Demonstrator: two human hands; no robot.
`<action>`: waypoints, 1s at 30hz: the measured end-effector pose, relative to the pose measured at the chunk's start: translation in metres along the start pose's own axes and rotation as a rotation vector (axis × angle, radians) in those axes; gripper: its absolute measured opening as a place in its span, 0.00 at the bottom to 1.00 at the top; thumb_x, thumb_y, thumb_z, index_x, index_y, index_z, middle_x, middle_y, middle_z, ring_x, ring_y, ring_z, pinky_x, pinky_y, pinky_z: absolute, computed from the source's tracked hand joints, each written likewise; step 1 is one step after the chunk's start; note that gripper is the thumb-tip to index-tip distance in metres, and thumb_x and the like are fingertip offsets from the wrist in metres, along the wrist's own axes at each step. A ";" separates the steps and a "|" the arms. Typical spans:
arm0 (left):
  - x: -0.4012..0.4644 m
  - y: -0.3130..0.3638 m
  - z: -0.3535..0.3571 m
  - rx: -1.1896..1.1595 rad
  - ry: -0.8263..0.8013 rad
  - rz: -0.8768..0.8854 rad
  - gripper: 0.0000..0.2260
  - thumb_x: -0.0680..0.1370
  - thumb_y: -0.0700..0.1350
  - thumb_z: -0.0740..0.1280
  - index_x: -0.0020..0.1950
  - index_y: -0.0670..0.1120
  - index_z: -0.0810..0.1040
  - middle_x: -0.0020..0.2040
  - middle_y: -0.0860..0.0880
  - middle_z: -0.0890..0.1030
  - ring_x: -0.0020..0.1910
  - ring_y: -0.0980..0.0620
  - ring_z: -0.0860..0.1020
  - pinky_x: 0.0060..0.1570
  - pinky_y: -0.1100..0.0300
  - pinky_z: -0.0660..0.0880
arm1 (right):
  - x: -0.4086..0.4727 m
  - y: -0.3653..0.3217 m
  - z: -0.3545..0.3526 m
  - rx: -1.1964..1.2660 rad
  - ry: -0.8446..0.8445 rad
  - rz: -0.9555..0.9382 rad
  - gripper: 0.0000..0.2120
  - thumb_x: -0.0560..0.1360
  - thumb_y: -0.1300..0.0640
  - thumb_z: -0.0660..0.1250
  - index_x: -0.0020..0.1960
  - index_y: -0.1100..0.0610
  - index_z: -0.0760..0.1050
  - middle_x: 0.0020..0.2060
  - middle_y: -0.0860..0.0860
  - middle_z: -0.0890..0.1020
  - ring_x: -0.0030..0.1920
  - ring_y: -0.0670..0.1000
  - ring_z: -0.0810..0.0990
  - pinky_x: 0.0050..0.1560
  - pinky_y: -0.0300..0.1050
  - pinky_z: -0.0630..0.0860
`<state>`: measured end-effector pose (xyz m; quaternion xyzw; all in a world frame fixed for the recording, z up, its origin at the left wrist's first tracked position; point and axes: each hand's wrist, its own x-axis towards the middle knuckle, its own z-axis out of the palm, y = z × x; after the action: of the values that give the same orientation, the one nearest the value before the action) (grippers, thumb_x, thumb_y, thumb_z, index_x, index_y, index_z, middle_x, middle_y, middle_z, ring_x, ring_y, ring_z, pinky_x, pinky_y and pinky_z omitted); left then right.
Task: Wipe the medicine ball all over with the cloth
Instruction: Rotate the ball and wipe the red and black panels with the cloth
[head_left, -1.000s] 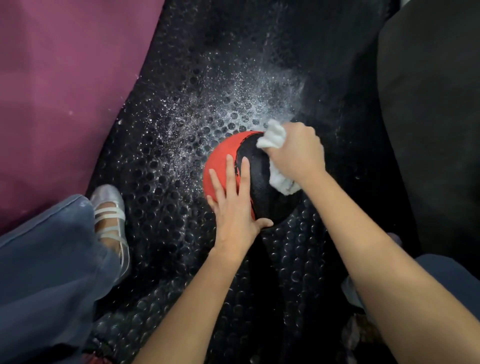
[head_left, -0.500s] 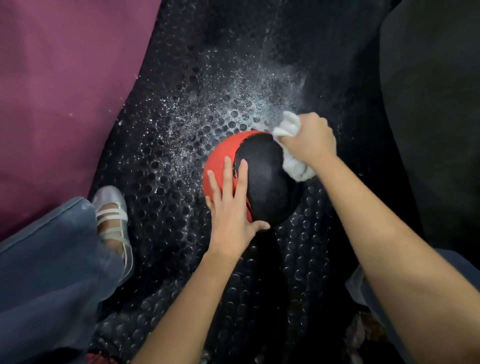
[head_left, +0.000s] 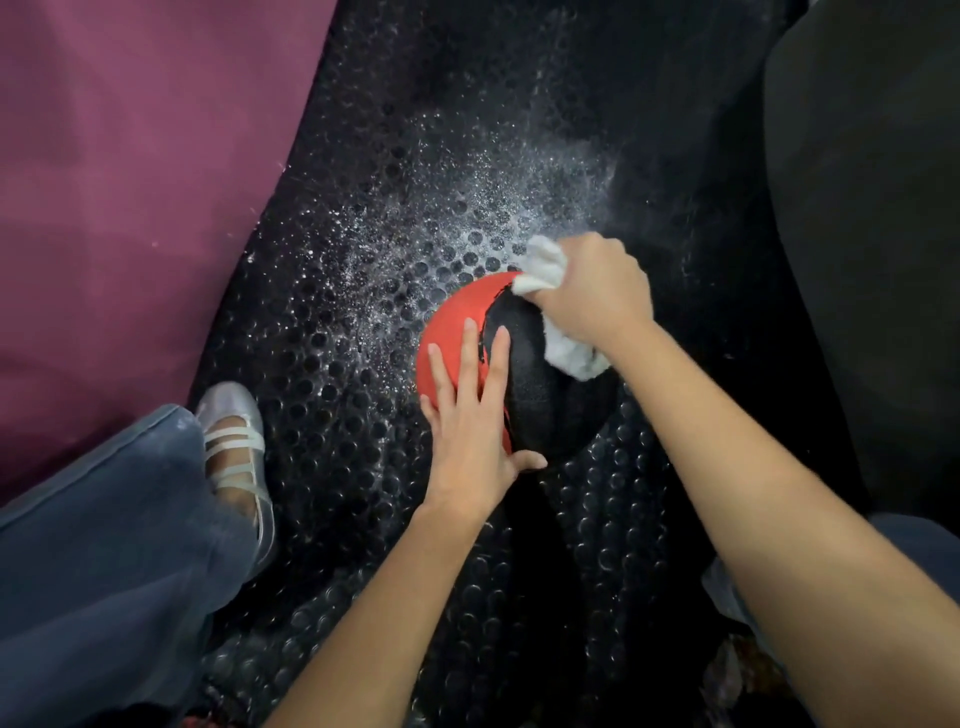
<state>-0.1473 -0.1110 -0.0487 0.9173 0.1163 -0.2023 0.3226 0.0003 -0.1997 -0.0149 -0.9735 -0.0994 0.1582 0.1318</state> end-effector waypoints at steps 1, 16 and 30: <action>-0.001 0.000 0.000 -0.006 0.007 -0.005 0.58 0.66 0.55 0.77 0.71 0.58 0.27 0.70 0.57 0.22 0.72 0.45 0.25 0.71 0.35 0.45 | -0.004 -0.007 0.002 -0.004 -0.011 -0.045 0.10 0.74 0.50 0.68 0.44 0.55 0.70 0.36 0.49 0.71 0.40 0.54 0.73 0.39 0.43 0.65; 0.019 0.013 -0.012 -0.002 -0.015 -0.024 0.60 0.65 0.53 0.79 0.78 0.55 0.34 0.76 0.55 0.29 0.75 0.41 0.30 0.72 0.32 0.46 | 0.017 0.003 -0.016 0.095 0.001 0.135 0.14 0.72 0.46 0.68 0.48 0.56 0.74 0.42 0.53 0.76 0.44 0.56 0.77 0.41 0.44 0.68; 0.030 0.018 -0.012 -0.170 0.056 -0.105 0.61 0.62 0.52 0.81 0.79 0.55 0.37 0.78 0.54 0.33 0.76 0.41 0.33 0.69 0.30 0.47 | -0.036 -0.001 0.010 0.127 0.124 0.019 0.07 0.74 0.51 0.63 0.40 0.54 0.72 0.40 0.53 0.80 0.44 0.61 0.79 0.41 0.47 0.72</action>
<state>-0.1105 -0.1145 -0.0442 0.8845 0.1899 -0.1828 0.3849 -0.0370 -0.2049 -0.0132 -0.9720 -0.0717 0.1047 0.1979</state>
